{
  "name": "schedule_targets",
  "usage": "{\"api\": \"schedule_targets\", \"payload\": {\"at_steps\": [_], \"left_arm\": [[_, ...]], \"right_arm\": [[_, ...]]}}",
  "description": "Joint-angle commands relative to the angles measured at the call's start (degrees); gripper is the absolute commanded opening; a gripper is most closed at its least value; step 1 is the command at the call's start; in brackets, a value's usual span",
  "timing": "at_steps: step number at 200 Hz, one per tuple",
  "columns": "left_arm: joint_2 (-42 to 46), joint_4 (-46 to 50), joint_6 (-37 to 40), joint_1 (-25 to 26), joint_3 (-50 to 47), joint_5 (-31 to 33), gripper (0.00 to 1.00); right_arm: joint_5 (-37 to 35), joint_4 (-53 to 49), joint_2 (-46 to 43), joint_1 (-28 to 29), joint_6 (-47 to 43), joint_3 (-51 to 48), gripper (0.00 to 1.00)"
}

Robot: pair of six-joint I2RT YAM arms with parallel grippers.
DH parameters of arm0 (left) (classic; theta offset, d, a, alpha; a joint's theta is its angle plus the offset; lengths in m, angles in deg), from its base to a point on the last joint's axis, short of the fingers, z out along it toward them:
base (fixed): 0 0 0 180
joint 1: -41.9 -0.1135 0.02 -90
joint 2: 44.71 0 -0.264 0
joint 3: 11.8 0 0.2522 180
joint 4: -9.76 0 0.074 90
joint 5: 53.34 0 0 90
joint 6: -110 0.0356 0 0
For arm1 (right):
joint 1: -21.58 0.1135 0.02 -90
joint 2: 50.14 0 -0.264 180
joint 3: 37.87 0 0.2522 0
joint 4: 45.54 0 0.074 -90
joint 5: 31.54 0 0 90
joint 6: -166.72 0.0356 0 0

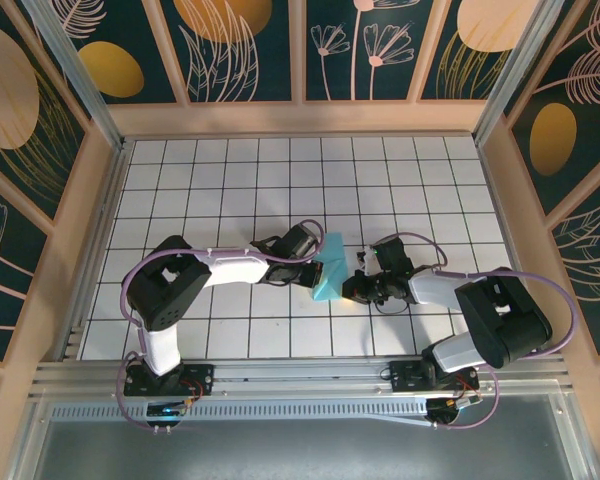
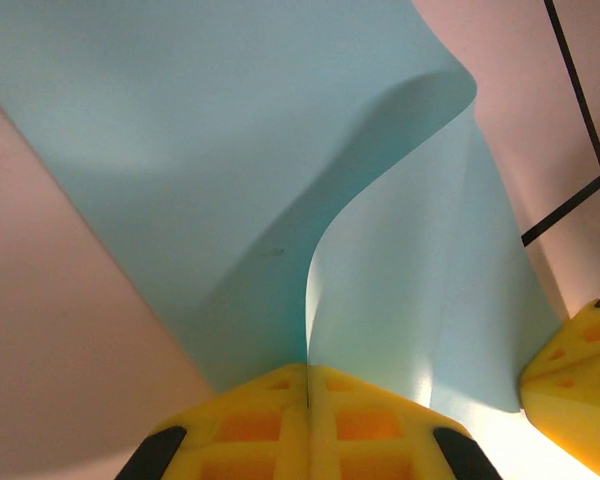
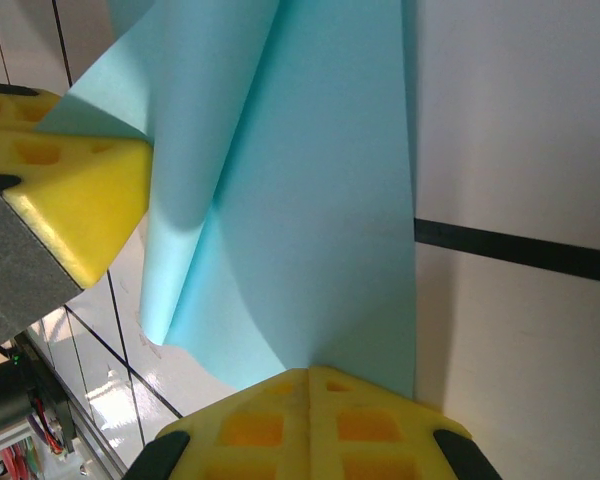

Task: Fold a paper plane with a square sheet of paper (fold left side to right side)
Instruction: Fold the triangle a second time at the center of the table.

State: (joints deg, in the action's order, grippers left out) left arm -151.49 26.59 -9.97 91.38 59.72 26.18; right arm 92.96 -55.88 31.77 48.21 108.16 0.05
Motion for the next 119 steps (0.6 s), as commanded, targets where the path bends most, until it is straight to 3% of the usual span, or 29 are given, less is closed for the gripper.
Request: {"api": "schedule_targets", "payload": {"at_steps": [1, 119], "left_arm": [[1.1, -0.8, 1.2, -0.3, -0.4, -1.6, 0.0], [2.1, 1.2, 1.3, -0.3, -0.8, 2.7, 0.0]], "right_arm": [[-2.6, -2.8, 1.3, 0.5, -0.9, 0.1, 0.0], [-2.7, -2.8, 1.4, 0.7, -0.8, 0.5, 0.0]]}}
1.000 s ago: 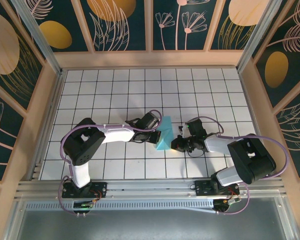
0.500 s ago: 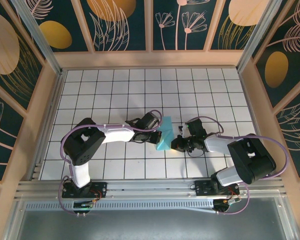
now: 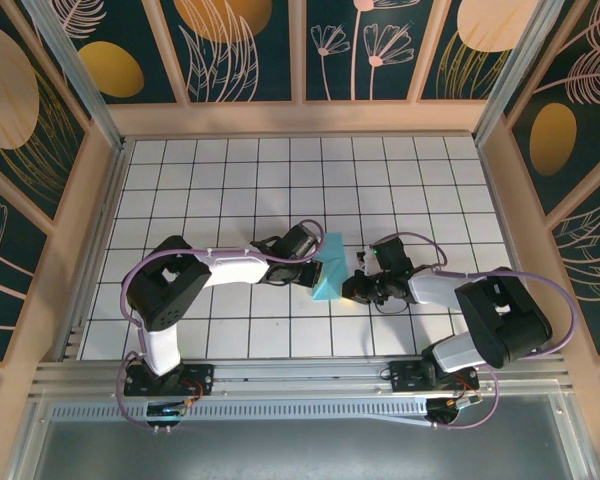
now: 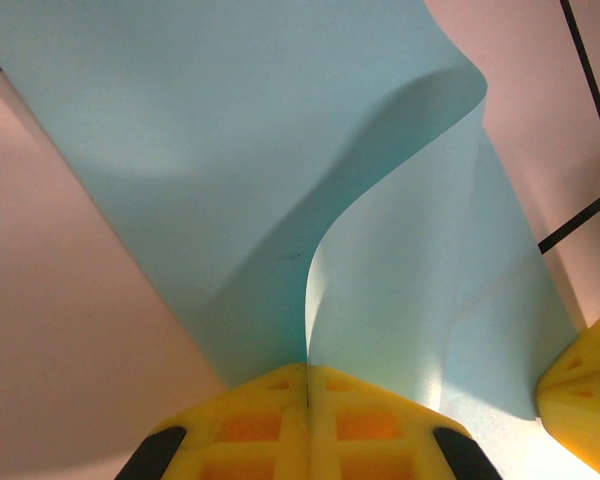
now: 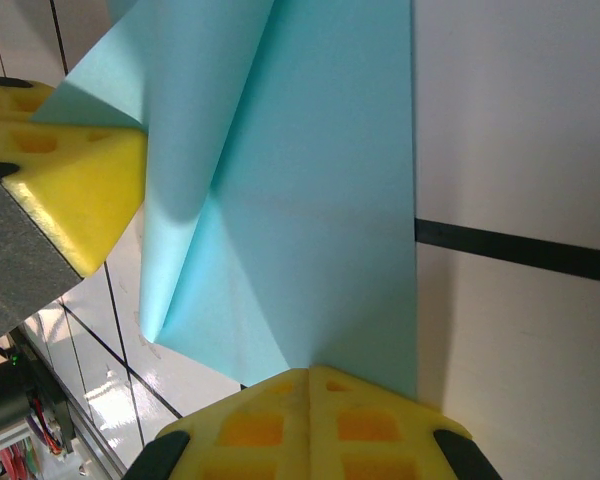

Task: Fold a paper plane with a square sheet of paper (fold left side to right side)
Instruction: Fold the triangle a second time at the center of the table.

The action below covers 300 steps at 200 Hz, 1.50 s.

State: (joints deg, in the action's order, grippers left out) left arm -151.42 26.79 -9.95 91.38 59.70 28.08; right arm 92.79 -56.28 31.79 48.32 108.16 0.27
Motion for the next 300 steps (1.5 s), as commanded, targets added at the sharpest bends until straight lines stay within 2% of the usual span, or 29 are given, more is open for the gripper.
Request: {"api": "schedule_targets", "payload": {"at_steps": [1, 90, 143, 177, 215, 300], "left_arm": [[1.9, 1.0, 1.3, -0.3, -0.8, 0.7, 0.0], [-0.8, -1.2, 0.9, -0.3, -0.9, -1.5, 0.0], [-1.8, -0.4, 1.2, -0.3, -1.3, -0.9, 0.0], [-2.0, 0.0, 1.3, -0.3, -1.4, -0.7, 0.0], [-1.8, -0.1, 1.2, -0.3, -1.4, -0.6, 0.0], [-2.1, 0.1, 1.0, -0.4, -1.4, -0.6, 0.0]], "right_arm": [[-2.5, -2.4, 1.4, 0.6, -0.8, 0.3, 0.0], [-1.8, -2.5, 1.1, 0.8, -0.7, 0.9, 0.0], [-1.4, -2.2, -5.2, 0.7, 1.2, 1.6, 0.0], [-0.9, -0.5, -6.4, 0.8, 2.6, 2.0, 0.0], [-0.8, 5.6, -3.7, 1.4, 6.0, 3.0, 0.0], [-3.3, 9.9, 6.8, 3.5, 6.5, 8.7, 0.0]]}}
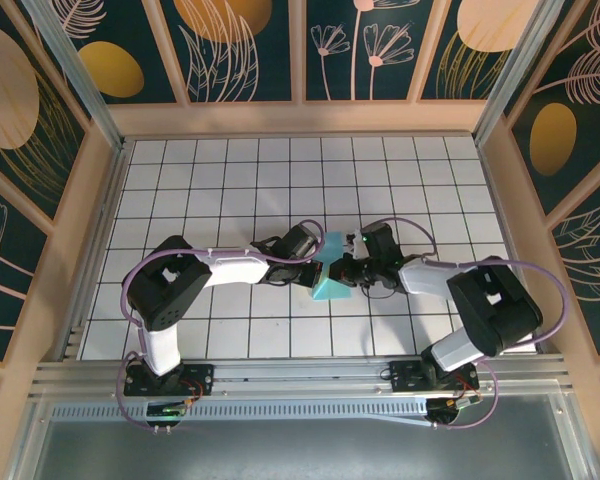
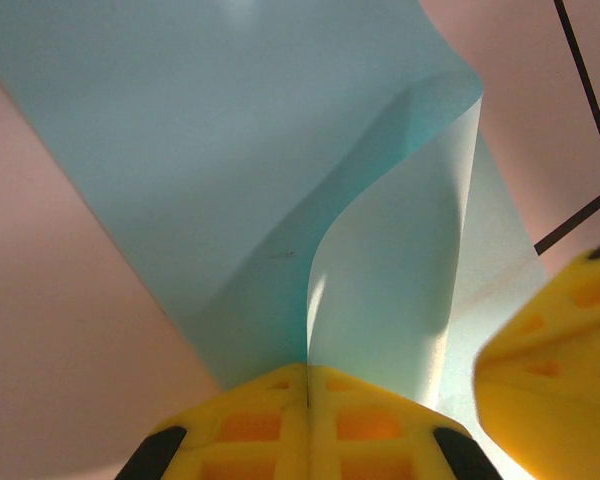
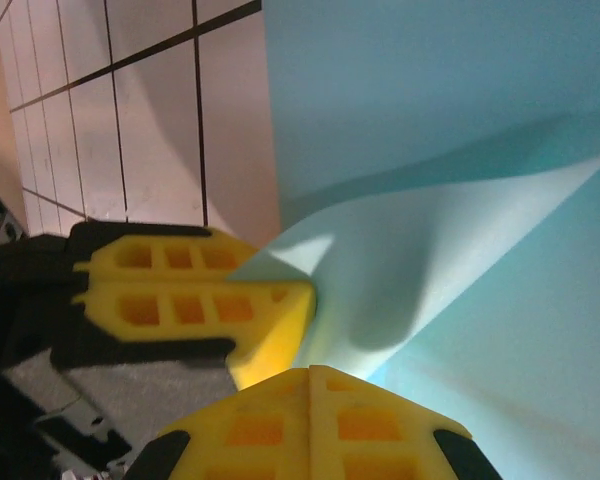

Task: Fold a paper plane with a square sheet of paper (fold left side to right side)
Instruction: Fold the triangle a second time at the center of the table.

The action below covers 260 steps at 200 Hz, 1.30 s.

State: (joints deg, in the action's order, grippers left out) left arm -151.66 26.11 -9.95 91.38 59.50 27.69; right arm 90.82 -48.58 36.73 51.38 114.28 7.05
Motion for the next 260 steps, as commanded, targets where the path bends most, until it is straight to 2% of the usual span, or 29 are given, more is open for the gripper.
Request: {"api": "schedule_targets", "payload": {"at_steps": [1, 215, 252, 260], "left_arm": [[-1.8, 0.7, 1.0, -0.4, -1.3, -0.2, 0.0], [-1.7, 0.7, 0.9, -0.3, -1.5, -0.1, 0.0], [0.0, 1.8, 0.4, -0.4, -0.8, 2.3, 0.0], [0.7, 2.9, 0.3, -0.3, -0.2, 3.6, 0.03]], "right_arm": [[-1.3, 2.2, 2.0, 0.4, 0.4, 2.0, 0.0], [-5.7, -3.1, 5.7, 0.6, -1.6, 0.6, 0.0], [-6.6, -4.0, 6.0, 0.7, -1.4, -0.3, 0.0], [-6.6, -3.9, 5.9, 0.7, -1.5, -0.6, 0.0]]}}
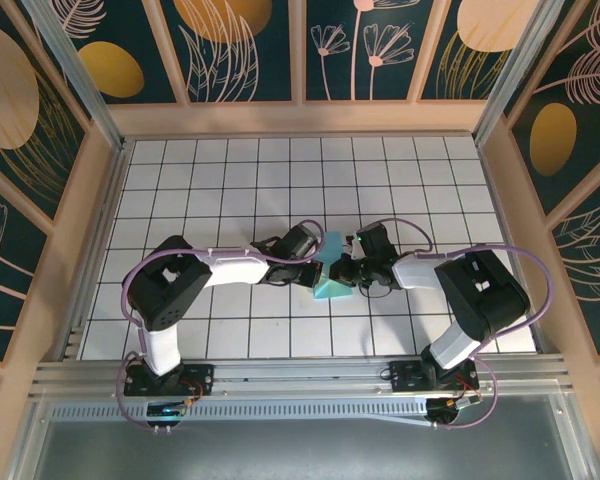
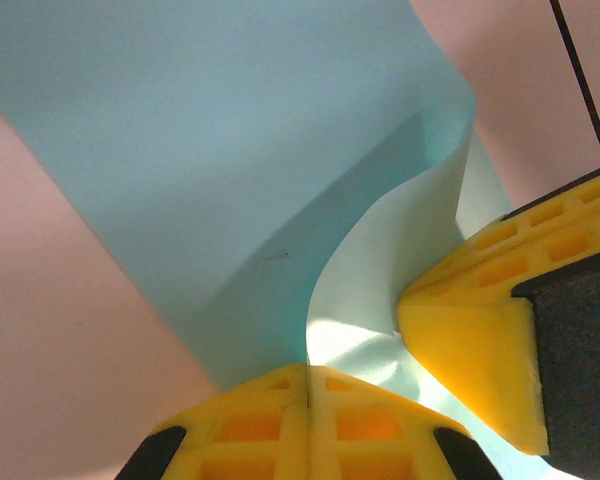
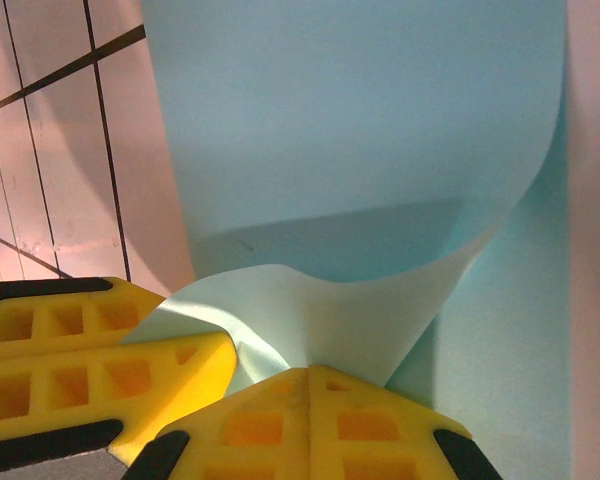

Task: Fold a paper plane with a square sheet of paper (fold left side to right side)
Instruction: Fold the triangle a second time at the center of the table.

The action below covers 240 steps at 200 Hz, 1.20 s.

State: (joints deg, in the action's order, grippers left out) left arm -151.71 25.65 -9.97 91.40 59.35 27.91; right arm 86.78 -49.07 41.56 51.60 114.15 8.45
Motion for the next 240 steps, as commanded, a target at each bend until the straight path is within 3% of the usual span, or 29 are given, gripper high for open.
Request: {"api": "schedule_targets", "payload": {"at_steps": [1, 37, 62, 96, 142, 196, 240], "left_arm": [[0.8, 3.5, 0.4, -0.4, 0.1, 3.5, 0.03], [5.7, 6.5, -0.1, -0.4, 2.1, 7.6, 0.19], [8.5, 7.7, -0.9, -0.4, 1.5, 7.8, 0.21], [13.1, 4.4, -4.2, -0.4, -3.8, 0.6, 0.09], [12.9, -10.6, -13.5, -0.4, -10.6, -14.5, 0.01], [7.4, -14.0, -14.8, -0.4, -9.6, -17.7, 0.0], [4.4, -14.2, -14.0, -0.4, -9.7, -16.7, 0.0]], "right_arm": [[-2.5, -3.5, 1.1, 0.5, -1.3, -2.0, 0.0], [-2.1, -2.6, 0.7, 0.5, -1.0, -2.7, 0.0], [-2.0, -2.3, 0.6, 0.7, -0.9, -2.5, 0.0], [-1.8, -2.1, 0.3, 0.7, -0.9, -2.3, 0.0], [-1.7, -2.1, 0.2, 0.9, -1.1, -2.1, 0.0], [-1.5, -2.5, 0.4, 1.0, -1.3, -1.7, 0.0], [-1.7, -2.6, 0.3, 1.0, -1.4, -1.9, 0.0]]}}
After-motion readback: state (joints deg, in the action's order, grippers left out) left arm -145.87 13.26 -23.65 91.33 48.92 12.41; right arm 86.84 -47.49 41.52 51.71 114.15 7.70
